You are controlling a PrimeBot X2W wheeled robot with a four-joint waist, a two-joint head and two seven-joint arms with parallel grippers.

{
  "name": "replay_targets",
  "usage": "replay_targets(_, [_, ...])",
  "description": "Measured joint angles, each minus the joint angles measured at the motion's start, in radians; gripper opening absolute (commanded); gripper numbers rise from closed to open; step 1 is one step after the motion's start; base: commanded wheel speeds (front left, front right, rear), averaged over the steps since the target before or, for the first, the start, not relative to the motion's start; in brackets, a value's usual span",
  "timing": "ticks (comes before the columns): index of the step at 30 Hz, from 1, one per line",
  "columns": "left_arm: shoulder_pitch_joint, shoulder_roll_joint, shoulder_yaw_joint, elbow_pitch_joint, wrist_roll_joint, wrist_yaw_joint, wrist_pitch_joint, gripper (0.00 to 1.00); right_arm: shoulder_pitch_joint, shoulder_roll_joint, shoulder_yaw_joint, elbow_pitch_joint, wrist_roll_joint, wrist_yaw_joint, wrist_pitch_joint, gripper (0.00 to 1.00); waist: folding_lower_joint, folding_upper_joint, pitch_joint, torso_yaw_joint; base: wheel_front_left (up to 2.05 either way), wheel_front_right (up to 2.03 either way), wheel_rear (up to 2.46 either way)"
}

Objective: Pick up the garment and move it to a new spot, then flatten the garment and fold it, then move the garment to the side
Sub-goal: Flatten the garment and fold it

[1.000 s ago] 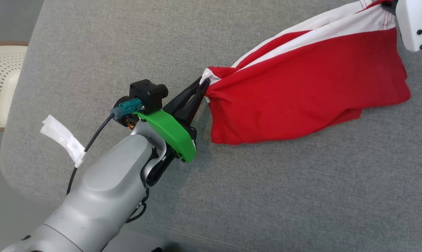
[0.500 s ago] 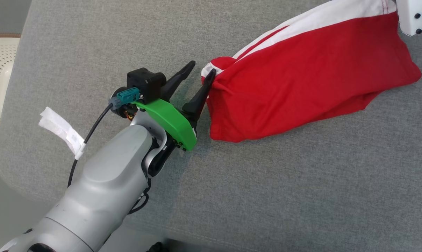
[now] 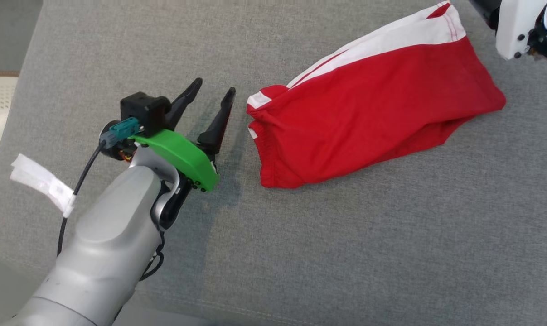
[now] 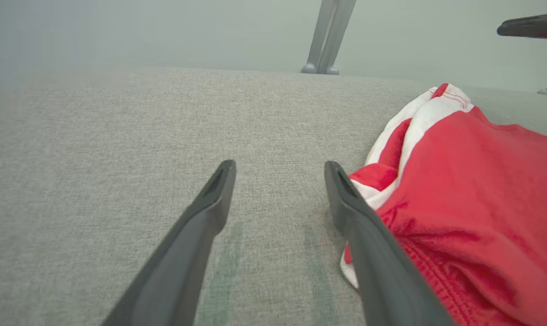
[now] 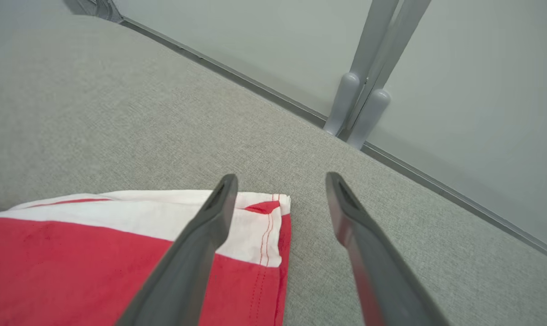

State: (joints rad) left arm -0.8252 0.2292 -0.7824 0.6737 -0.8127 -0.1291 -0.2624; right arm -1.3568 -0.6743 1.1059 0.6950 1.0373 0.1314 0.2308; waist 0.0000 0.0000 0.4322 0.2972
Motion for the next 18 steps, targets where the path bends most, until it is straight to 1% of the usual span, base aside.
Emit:
replay_targets(2, [0.026,0.005,0.045,-0.011,0.016,0.000,0.000,1.00,0.037,0.011,-0.014,-0.008,0.013,0.000,-0.075,1.00,0.0000,0.0000,-0.020,-0.011,0.00,0.00,0.00])
replay_targets(3, [0.044,0.009,0.073,-0.044,0.029,0.000,0.000,1.00,0.064,0.017,-0.021,-0.018,0.018,0.000,-0.130,1.00,0.0000,0.0000,-0.034,-0.019,0.00,0.00,0.00])
replay_targets(4, [0.054,0.009,0.090,-0.062,0.034,0.000,0.000,1.00,0.078,0.022,-0.027,-0.021,0.021,0.000,-0.156,1.00,0.0000,0.0000,-0.041,-0.023,0.00,0.00,0.00])
replay_targets(5, [0.076,0.005,0.131,-0.097,0.042,0.000,0.000,1.00,0.106,0.028,-0.043,-0.025,0.038,0.000,-0.204,1.00,0.0000,0.0000,-0.055,-0.032,0.00,0.00,0.00])
replay_targets(7, [0.115,0.004,0.192,-0.145,0.074,-0.001,0.000,1.00,0.156,0.028,-0.072,-0.036,0.063,0.000,-0.284,1.00,0.0000,0.0001,-0.078,-0.044,0.00,0.00,0.00])
replay_targets(9, [0.163,-0.002,0.258,-0.189,0.099,-0.001,0.000,1.00,0.214,0.020,-0.082,-0.063,0.065,-0.001,-0.357,1.00,0.0000,0.0001,-0.103,-0.057,0.00,0.00,0.00])
replay_targets(11, [0.206,-0.012,0.302,-0.222,0.135,-0.001,-0.002,1.00,0.264,0.017,-0.101,-0.085,0.065,-0.001,-0.427,1.00,0.0000,0.0000,-0.124,-0.070,0.00,0.00,0.00])
replay_targets(14, [0.267,-0.032,0.356,-0.258,0.169,-0.001,-0.002,1.00,0.343,0.019,-0.146,-0.116,0.059,-0.001,-0.477,1.00,0.0000,0.0000,-0.155,-0.090,0.00,0.00,0.00])
replay_targets(16, [0.311,-0.040,0.394,-0.283,0.203,-0.001,-0.002,1.00,0.407,0.030,-0.189,-0.141,0.028,-0.001,-0.489,1.00,0.0000,0.0001,-0.175,-0.109,0.00,0.00,0.00])
replay_targets(17, [0.331,-0.045,0.412,-0.295,0.218,-0.001,-0.002,1.00,0.441,0.042,-0.225,-0.154,0.004,-0.001,-0.489,1.00,0.0000,0.0000,-0.184,-0.120,0.00,0.00,0.00])
replay_targets(18, [0.351,-0.050,0.431,-0.308,0.236,-0.001,-0.002,1.00,0.475,0.058,-0.283,-0.174,-0.026,-0.001,-0.489,1.00,0.0000,0.0000,-0.192,-0.131,0.00,0.00,0.00])
